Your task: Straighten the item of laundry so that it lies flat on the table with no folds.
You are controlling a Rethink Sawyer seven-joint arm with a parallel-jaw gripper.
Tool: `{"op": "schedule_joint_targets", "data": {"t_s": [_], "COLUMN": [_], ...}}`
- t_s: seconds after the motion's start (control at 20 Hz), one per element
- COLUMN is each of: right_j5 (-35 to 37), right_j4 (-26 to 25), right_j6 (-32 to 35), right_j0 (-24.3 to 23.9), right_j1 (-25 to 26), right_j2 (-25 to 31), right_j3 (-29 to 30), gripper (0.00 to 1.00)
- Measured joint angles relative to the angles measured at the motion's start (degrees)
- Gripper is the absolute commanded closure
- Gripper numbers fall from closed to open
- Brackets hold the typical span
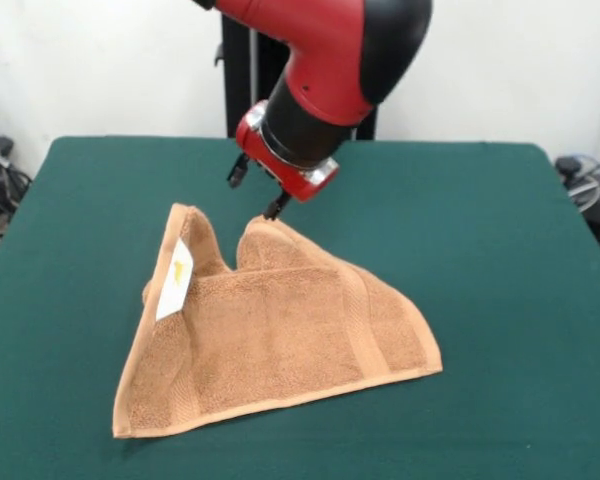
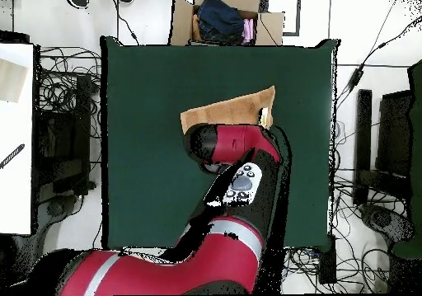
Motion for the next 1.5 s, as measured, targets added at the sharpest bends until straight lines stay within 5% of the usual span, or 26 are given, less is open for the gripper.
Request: {"op": "schedule_joint_targets", "data": {"t_s": [1.5], "right_j5": [0.0], "right_j4": [-7.27], "right_j6": [0.0], "right_j0": [-4.17], "right_j1": [-0.01], "right_j2": [7.36], "right_j3": [0.22], "gripper": [0.0]}}
